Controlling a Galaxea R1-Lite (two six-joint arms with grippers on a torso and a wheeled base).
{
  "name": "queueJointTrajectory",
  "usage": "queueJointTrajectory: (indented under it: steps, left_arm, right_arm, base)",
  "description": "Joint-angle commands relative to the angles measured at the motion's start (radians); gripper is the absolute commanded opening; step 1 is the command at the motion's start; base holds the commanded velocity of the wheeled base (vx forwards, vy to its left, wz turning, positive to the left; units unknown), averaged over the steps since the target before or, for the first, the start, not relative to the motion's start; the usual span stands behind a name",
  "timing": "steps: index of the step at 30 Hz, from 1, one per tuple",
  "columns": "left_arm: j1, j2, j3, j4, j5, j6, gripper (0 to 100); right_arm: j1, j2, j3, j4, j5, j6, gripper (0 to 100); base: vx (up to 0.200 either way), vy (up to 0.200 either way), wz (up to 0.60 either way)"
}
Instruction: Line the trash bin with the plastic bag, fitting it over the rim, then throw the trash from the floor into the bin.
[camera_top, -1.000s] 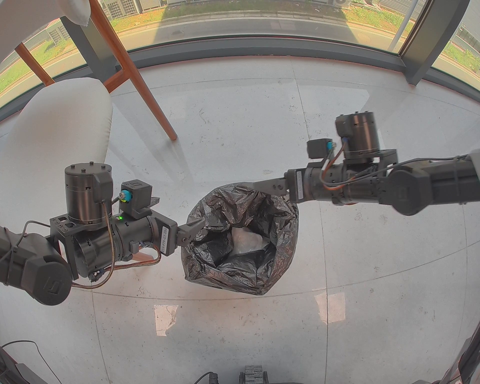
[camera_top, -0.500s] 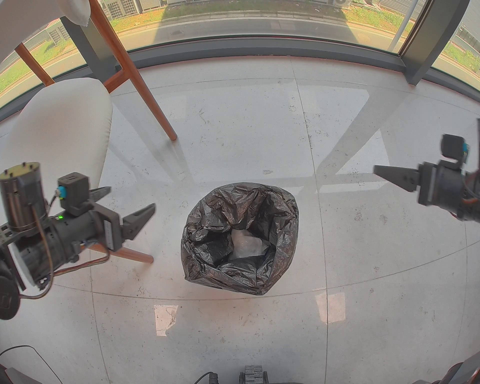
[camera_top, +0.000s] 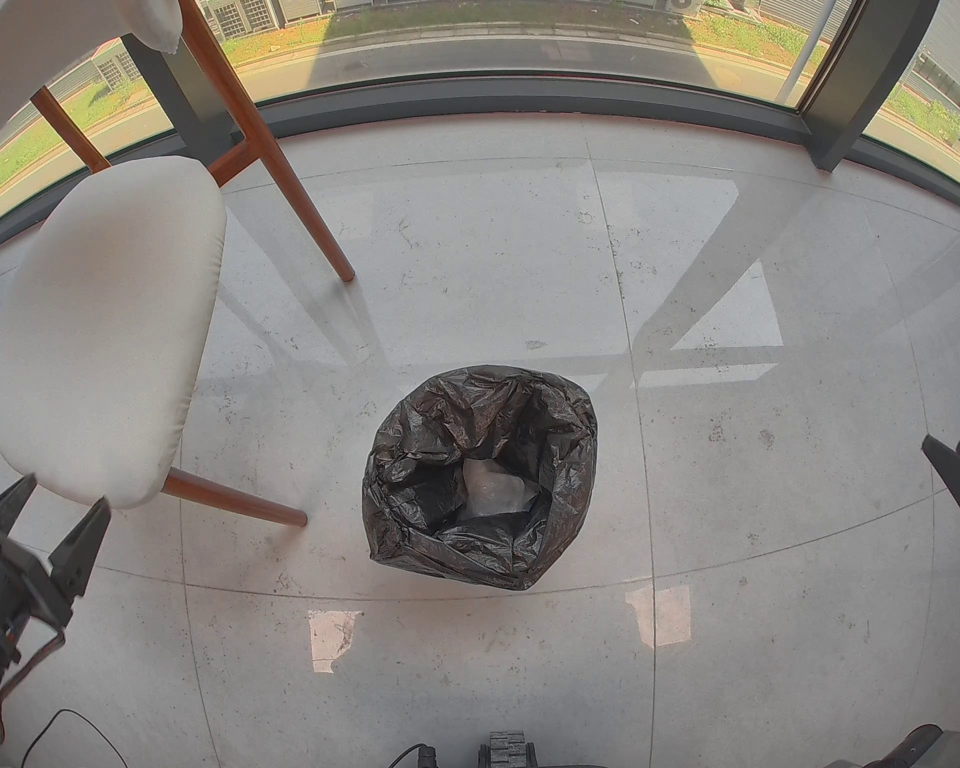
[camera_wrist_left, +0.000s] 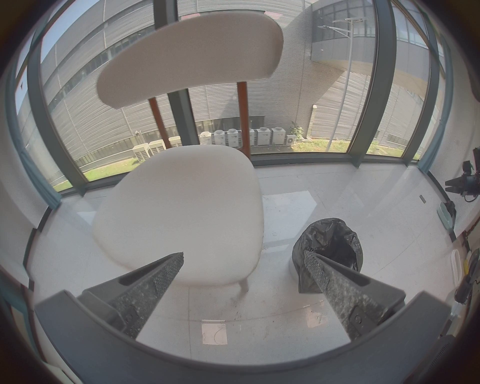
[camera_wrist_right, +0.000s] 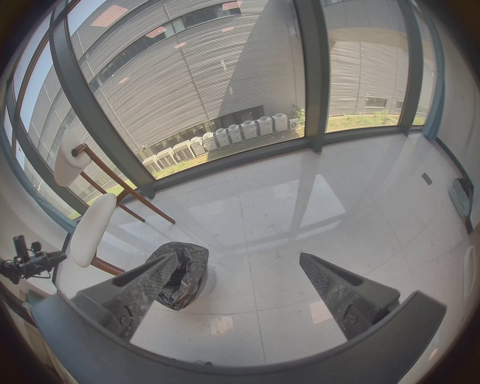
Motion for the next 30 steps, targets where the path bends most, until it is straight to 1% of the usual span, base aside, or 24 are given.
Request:
queueJointTrajectory:
  steps: [1, 3, 4, 8, 10, 11, 13, 14, 15, 16, 19, 22, 23, 25, 26, 29, 30]
  left_arm:
    - [0.067, -0.605, 0.113, 0.367, 0.014, -0.033, 100]
    - [0.07, -0.683, 0.127, 0.421, -0.009, -0.036, 100]
    - [0.073, -0.697, 0.14, 0.422, -0.014, -0.04, 100]
    - [0.073, -0.692, 0.179, 0.347, -0.02, -0.079, 100]
    - [0.075, -0.692, 0.239, 0.333, -0.045, -0.082, 100]
    - [0.075, -0.692, 0.28, 0.319, -0.057, -0.082, 100]
    - [0.084, -0.703, 0.308, 0.315, -0.072, -0.089, 100]
    - [0.098, -0.712, 0.303, 0.322, -0.086, -0.1, 100]
    - [0.121, -0.731, 0.302, 0.332, -0.13, -0.122, 100]
    - [0.119, -0.734, 0.302, 0.333, -0.149, -0.129, 100]
    - [0.119, -0.734, 0.302, 0.333, -0.137, -0.145, 100]
    - [0.118, -0.734, 0.302, 0.332, -0.111, -0.194, 100]
    - [0.118, -0.734, 0.302, 0.332, -0.112, -0.194, 100]
    - [0.118, -0.734, 0.303, 0.33, -0.147, -0.171, 100]
    - [0.118, -0.734, 0.303, 0.332, -0.181, -0.142, 100]
    - [0.118, -0.734, 0.3, 0.335, -0.273, -0.077, 100]
    - [0.118, -0.734, 0.3, 0.336, -0.284, -0.069, 100]
  right_arm:
    - [-0.125, -0.293, 0.187, -0.001, -0.011, -0.005, 100]
    - [-0.13, -0.331, 0.224, -0.001, -0.011, -0.031, 100]
    - [-0.13, -0.356, 0.25, -0.001, -0.01, -0.054, 100]
    - [-0.114, -0.498, 0.382, 0.001, -0.008, -0.197, 100]
    - [-0.102, -0.618, 0.488, 0.012, -0.008, -0.26, 100]
    - [-0.094, -0.713, 0.488, 0.078, -0.014, -0.277, 100]
    - [-0.099, -0.75, 0.454, 0.24, -0.027, -0.246, 100]
    - [-0.099, -0.75, 0.451, 0.24, -0.033, -0.231, 100]
    - [-0.099, -0.741, 0.467, 0.191, -0.059, -0.211, 100]
    - [-0.1, -0.742, 0.487, 0.147, -0.068, -0.206, 100]
    - [-0.099, -0.747, 0.488, 0.14, -0.069, -0.208, 100]
    - [-0.097, -0.748, 0.488, 0.139, -0.068, -0.202, 100]
    - [-0.097, -0.748, 0.488, 0.139, -0.069, -0.202, 100]
    - [-0.097, -0.748, 0.488, 0.137, -0.051, -0.222, 100]
    - [-0.097, -0.748, 0.488, 0.139, -0.036, -0.229, 100]
    - [-0.097, -0.747, 0.488, 0.139, -0.036, -0.226, 100]
    - [-0.097, -0.747, 0.488, 0.139, -0.036, -0.226, 100]
  base:
    - [0.0, 0.0, 0.0]
    - [0.0, 0.0, 0.0]
    - [0.0, 0.0, 0.0]
    - [0.0, 0.0, 0.0]
    - [0.0, 0.0, 0.0]
    - [0.0, 0.0, 0.0]
    - [0.0, 0.0, 0.0]
    - [0.0, 0.0, 0.0]
    - [0.0, 0.0, 0.0]
    - [0.0, 0.0, 0.0]
    - [0.0, 0.0, 0.0]
    - [0.0, 0.0, 0.0]
    - [0.0, 0.0, 0.0]
    - [0.0, 0.0, 0.0]
    - [0.0, 0.0, 0.0]
    - [0.0, 0.0, 0.0]
    - [0.0, 0.0, 0.0]
